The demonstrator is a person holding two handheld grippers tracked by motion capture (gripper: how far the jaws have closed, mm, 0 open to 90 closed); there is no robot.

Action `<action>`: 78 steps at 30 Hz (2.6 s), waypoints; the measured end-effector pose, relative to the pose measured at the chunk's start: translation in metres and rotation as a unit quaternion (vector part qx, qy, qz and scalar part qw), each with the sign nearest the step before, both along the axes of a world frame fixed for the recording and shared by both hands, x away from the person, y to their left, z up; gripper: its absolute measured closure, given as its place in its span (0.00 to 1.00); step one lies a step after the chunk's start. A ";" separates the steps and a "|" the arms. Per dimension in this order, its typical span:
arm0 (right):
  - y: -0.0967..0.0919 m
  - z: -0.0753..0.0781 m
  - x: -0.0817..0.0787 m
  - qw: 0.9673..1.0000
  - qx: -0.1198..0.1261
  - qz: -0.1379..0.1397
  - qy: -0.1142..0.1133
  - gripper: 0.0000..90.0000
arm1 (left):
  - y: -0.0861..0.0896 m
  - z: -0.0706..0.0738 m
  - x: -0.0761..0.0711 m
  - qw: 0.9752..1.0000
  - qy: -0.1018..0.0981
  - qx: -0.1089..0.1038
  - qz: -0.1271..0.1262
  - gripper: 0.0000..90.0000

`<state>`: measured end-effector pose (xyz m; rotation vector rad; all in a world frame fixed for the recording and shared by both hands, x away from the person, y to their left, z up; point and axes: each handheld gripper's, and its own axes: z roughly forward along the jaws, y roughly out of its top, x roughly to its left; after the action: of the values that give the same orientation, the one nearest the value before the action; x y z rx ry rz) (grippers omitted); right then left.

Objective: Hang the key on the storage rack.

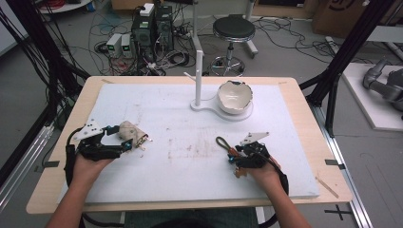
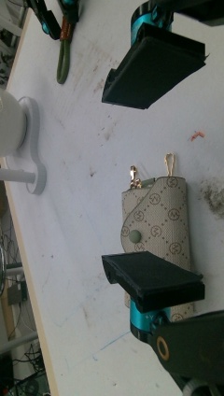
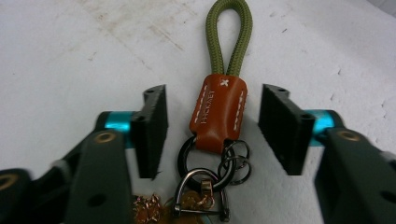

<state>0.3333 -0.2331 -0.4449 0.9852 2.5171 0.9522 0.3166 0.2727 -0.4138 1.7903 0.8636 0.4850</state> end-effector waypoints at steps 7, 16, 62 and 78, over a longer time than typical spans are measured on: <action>-0.006 -0.001 0.002 1.000 0.009 -0.008 -0.004 0.75 | -0.001 -0.001 0.001 1.000 0.000 0.001 -0.001 0.21; -0.005 0.000 0.000 1.000 0.001 -0.002 -0.012 0.79 | -0.002 0.001 0.002 1.000 -0.003 0.000 0.001 0.21; 0.033 0.106 0.040 0.981 0.055 -0.004 -0.186 0.80 | 0.004 0.002 -0.002 1.000 -0.008 -0.005 0.008 0.21; 0.064 0.160 0.073 0.972 0.038 -0.002 -0.232 0.80 | 0.006 0.002 -0.002 1.000 -0.008 -0.004 0.007 0.21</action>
<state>0.4062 -0.1692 -0.2850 0.6869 2.1000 1.1317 0.3146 0.2783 -0.4117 1.7727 0.8659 0.5035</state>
